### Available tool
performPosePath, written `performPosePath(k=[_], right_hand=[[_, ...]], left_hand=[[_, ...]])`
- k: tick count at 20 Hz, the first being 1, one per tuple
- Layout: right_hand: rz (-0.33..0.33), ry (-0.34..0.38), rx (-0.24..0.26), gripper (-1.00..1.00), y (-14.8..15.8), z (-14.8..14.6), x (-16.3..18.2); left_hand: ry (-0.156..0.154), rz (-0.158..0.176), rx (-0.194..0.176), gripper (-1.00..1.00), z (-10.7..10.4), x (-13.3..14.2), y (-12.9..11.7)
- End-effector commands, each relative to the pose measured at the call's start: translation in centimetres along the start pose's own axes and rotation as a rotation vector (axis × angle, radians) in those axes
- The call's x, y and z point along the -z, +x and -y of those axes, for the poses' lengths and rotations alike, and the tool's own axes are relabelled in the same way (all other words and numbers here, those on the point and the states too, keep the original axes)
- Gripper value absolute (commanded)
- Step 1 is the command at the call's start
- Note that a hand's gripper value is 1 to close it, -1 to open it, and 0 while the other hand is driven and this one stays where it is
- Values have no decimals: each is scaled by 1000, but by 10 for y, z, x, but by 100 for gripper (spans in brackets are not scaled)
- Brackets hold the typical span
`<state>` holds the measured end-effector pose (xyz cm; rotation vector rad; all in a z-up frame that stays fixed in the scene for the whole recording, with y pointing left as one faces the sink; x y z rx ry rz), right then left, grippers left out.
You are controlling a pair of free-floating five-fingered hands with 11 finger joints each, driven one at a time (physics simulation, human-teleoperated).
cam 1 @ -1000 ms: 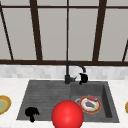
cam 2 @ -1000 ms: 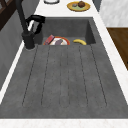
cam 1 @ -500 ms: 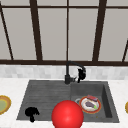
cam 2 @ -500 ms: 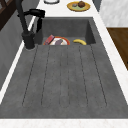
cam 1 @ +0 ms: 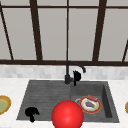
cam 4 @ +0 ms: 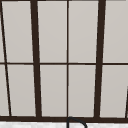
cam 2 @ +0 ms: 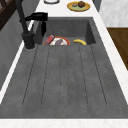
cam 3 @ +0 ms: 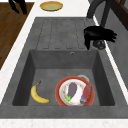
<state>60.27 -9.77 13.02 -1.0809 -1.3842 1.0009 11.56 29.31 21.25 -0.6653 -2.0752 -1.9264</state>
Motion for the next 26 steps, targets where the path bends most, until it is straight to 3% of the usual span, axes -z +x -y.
performPosePath(k=[1, 6, 7, 15, 16, 21, 24, 26], right_hand=[[-12, 91, -124, -100, 18, -4, 0], [-26, 188, -174, -100, 36, -12, 1], [-42, 204, -204, -100, 36, -9, 0], [-90, 268, -306, -100, 37, -12, 9], [-98, 271, -303, 100, 36, -15, 12], [-122, 278, -328, 100, 35, -21, 22], [-133, 281, -281, 100, 26, -14, 25], [-94, 265, -235, 100, 18, -14, 27]], left_hand=[[0, 0, 0, 0, 0, 0, 0], [0, 0, 0, 0, 0, 0, 0], [0, 0, 0, 0, 0, 0, 0], [0, 0, 0, 0, 0, 0, 0], [0, 0, 0, 0, 0, 0, 0], [0, 0, 0, 0, 0, 0, 0], [0, 0, 0, 0, 0, 0, 0], [0, 0, 0, 0, 0, 0, 0]])
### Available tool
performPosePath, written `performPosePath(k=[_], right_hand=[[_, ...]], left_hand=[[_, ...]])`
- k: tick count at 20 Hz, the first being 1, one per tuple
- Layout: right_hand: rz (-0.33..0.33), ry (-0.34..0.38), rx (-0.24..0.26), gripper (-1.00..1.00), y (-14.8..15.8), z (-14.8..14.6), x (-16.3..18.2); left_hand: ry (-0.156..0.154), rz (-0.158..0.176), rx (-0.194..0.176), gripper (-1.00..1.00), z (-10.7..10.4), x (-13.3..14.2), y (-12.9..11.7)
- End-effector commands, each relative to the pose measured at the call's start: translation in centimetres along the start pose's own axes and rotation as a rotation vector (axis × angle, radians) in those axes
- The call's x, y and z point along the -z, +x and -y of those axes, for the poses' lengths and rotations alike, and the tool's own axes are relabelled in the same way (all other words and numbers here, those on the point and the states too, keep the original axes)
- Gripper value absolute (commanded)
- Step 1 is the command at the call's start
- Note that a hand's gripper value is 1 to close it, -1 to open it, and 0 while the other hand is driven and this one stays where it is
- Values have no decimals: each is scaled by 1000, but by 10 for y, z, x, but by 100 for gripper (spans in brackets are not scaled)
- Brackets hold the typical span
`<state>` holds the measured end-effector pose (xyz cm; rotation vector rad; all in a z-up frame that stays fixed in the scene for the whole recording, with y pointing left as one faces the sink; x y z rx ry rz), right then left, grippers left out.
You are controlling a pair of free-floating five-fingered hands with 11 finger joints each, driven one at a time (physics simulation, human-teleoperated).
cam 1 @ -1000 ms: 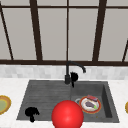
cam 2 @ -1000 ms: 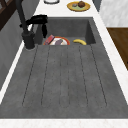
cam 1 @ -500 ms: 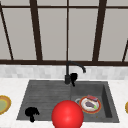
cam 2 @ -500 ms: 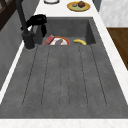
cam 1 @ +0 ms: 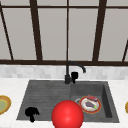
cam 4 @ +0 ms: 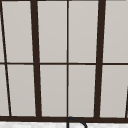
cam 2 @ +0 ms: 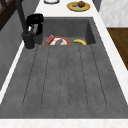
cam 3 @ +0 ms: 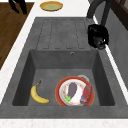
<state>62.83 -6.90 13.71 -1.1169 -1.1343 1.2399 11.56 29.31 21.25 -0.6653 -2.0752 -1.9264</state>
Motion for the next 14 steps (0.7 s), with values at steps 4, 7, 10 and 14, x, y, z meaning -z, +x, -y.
performPosePath(k=[4, 7, 10, 14], right_hand=[[-9, 31, 184, 100, -29, -21, 7], [9, 29, 259, 100, -37, -21, 9], [54, -1, 314, 100, -48, -25, 10], [117, -15, 417, 100, -62, -29, 8]], left_hand=[[0, 0, 0, 0, 0, 0, 0], [0, 0, 0, 0, 0, 0, 0], [0, 0, 0, 0, 0, 0, 0], [0, 0, 0, 0, 0, 0, 0]])
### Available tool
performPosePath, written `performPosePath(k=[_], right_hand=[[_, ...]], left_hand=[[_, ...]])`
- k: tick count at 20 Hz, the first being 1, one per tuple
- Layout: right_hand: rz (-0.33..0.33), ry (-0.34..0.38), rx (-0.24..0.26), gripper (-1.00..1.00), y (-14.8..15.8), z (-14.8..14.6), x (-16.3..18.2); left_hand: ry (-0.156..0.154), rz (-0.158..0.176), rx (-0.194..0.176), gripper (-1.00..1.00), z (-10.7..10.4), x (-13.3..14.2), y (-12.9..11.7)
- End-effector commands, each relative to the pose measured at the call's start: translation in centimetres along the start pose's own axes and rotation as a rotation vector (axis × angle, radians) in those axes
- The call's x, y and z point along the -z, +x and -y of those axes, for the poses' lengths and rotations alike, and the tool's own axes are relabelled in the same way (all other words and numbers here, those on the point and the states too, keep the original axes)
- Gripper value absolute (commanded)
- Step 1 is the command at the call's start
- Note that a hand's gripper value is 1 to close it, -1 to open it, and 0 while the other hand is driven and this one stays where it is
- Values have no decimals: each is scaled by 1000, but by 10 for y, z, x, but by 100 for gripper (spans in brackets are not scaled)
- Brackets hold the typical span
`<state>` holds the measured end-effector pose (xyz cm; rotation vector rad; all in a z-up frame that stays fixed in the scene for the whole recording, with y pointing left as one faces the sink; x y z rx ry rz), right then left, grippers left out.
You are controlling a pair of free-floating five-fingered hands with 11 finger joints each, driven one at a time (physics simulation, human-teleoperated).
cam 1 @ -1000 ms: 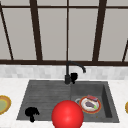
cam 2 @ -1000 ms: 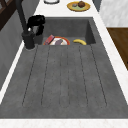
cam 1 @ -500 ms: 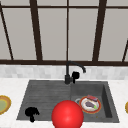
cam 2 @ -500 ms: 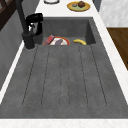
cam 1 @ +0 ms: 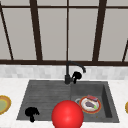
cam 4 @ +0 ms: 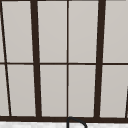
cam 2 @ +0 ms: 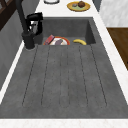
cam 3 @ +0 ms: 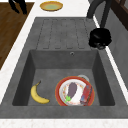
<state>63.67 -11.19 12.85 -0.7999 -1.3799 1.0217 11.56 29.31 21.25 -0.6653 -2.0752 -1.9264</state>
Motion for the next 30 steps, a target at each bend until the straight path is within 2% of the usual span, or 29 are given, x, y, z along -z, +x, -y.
performPosePath(k=[1, 11, 16, 18, 21, 30], right_hand=[[3, -9, 74, 100, -29, -14, -5], [183, -87, 341, 100, -64, -24, -7], [264, -125, 444, 100, -78, -30, -8], [273, -136, 479, 100, -80, -34, -9], [276, -166, 508, 100, -82, -38, -13], [290, -243, 528, 100, -83, -46, -18]], left_hand=[[0, 0, 0, 0, 0, 0, 0], [0, 0, 0, 0, 0, 0, 0], [0, 0, 0, 0, 0, 0, 0], [0, 0, 0, 0, 0, 0, 0], [0, 0, 0, 0, 0, 0, 0], [0, 0, 0, 0, 0, 0, 0]])
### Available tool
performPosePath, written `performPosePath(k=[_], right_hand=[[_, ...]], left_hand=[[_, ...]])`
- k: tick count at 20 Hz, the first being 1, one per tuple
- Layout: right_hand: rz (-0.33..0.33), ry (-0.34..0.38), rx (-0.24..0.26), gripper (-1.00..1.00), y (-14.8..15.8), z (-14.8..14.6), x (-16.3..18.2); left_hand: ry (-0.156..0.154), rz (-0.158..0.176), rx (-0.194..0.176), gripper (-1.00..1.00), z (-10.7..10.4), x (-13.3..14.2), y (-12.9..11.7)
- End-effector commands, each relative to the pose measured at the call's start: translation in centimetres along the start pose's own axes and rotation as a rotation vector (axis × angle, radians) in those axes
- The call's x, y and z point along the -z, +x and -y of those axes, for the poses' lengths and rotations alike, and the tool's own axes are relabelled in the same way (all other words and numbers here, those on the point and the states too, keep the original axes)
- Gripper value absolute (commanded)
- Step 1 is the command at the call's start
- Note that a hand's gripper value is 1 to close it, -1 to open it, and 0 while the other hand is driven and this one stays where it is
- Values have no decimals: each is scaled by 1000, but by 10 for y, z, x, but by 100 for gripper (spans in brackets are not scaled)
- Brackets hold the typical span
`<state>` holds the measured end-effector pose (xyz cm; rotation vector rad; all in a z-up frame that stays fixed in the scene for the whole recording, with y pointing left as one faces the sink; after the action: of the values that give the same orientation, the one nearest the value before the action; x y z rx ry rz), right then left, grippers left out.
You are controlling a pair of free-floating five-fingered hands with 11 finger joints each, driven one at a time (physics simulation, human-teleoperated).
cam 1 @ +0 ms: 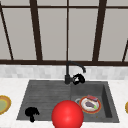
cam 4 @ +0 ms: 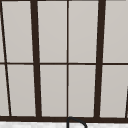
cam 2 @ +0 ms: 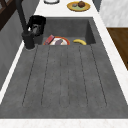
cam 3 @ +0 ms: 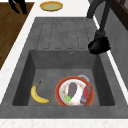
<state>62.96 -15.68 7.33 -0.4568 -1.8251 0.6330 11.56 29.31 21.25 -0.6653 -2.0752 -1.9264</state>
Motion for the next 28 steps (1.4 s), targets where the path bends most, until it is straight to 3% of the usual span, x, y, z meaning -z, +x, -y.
performPosePath(k=[1, 6, 9, 10, 12, 13, 14, 17, 25, 28], right_hand=[[19, -37, 60, 100, -22, 1, -16], [25, -26, 66, 100, -20, 5, -14], [6, -11, 42, 100, -7, 5, -2], [6, 10, 15, 100, -2, 1, 1], [15, 95, 35, 100, -6, 8, 11], [29, 106, 22, -100, -2, 22, 6], [22, 133, 38, -100, 2, 33, 5], [31, 157, 21, -100, 10, 58, 5], [27, 178, -105, -100, 17, 102, -13], [8, 186, -117, -100, 16, 110, -23]], left_hand=[[0, 0, 0, 0, 0, 0, 0], [0, 0, 0, 0, 0, 0, 0], [0, 0, 0, 0, 0, 0, 0], [0, 0, 0, 0, 0, 0, 0], [0, 0, 0, 0, 0, 0, 0], [0, 0, 0, 0, 0, 0, 0], [0, 0, 0, 0, 0, 0, 0], [0, 0, 0, 0, 0, 0, 0], [0, 0, 0, 0, 0, 0, 0], [0, 0, 0, 0, 0, 0, 0]])
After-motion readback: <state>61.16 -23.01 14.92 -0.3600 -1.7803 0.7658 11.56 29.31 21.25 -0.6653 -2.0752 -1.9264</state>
